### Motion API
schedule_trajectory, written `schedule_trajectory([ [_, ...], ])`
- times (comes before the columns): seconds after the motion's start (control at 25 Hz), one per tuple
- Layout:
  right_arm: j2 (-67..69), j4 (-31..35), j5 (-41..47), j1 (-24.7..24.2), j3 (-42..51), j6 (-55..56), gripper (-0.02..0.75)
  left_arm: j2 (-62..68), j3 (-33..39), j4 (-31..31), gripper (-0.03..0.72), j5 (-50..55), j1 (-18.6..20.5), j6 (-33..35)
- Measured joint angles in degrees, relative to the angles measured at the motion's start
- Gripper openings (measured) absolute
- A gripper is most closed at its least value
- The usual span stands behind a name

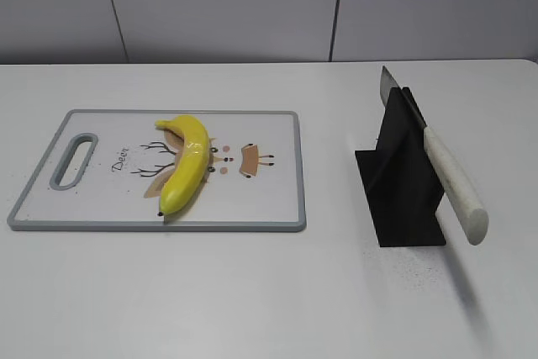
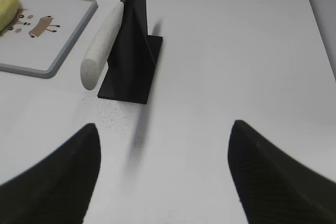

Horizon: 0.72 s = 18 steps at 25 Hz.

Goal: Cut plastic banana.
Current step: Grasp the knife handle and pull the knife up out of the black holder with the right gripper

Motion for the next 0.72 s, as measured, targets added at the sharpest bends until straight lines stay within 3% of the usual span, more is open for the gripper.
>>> schedule_trajectory([
  [0.72, 0.0, 0.0, 0.0, 0.0, 0.0, 0.0, 0.59, 0.0, 0.0, 0.0, 0.588, 0.0, 0.0, 0.0],
])
